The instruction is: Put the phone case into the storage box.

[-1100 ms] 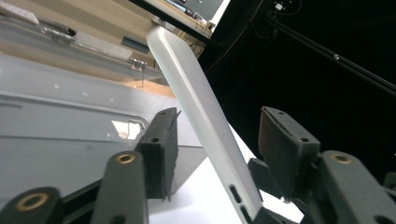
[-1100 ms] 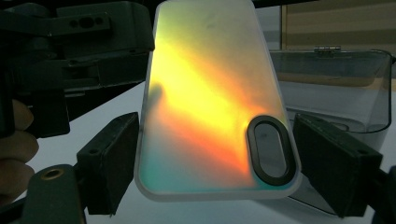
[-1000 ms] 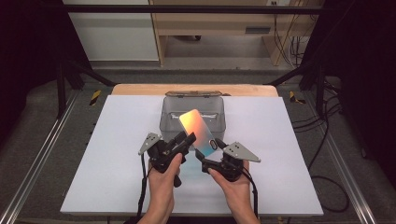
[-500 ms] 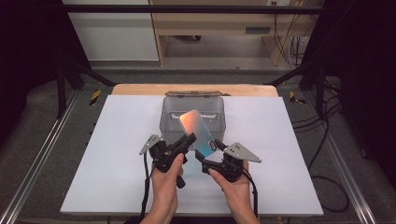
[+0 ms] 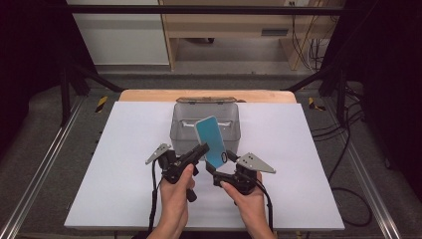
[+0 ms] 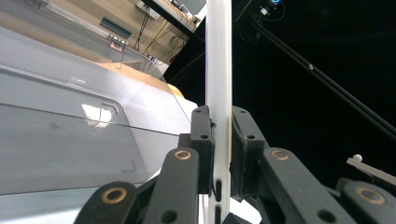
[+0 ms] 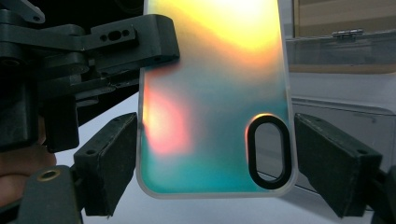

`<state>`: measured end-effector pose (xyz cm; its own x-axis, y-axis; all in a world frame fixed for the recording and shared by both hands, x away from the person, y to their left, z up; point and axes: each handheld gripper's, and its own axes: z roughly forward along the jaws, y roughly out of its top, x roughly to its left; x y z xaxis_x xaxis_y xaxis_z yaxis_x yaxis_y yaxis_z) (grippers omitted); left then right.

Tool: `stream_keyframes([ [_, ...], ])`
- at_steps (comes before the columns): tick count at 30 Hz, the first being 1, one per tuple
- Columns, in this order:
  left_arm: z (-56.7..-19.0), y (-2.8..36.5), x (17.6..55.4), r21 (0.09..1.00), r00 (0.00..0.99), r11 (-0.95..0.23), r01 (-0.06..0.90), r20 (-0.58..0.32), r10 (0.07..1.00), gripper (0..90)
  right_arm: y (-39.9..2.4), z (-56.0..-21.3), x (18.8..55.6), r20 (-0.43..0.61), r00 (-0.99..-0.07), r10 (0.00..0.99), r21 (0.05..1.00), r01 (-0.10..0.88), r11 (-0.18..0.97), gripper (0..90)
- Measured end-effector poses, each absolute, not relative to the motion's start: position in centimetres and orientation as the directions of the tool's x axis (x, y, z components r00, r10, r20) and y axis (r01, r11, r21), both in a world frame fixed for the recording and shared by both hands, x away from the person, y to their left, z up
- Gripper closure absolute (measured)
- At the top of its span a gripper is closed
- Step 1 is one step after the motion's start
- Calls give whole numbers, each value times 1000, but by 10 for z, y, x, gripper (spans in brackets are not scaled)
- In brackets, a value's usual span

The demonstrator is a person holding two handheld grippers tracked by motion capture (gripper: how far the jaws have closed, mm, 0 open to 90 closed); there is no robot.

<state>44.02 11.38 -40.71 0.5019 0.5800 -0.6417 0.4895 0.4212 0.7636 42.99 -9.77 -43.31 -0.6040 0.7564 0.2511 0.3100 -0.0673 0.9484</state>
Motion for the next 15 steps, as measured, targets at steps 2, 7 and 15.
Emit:
stream_keyframes([
  [2,-406,116,441,771,502,413,484,-632,591,809,-97,-432,431,236,-607,759,953,298,-58,95],
  [7,-396,131,448,817,510,366,446,-568,646,809,-100,-429,428,158,-607,779,966,259,6,45],
  [15,-377,155,464,847,495,287,447,-502,709,808,-110,-437,444,8,-611,792,951,250,183,70],
])
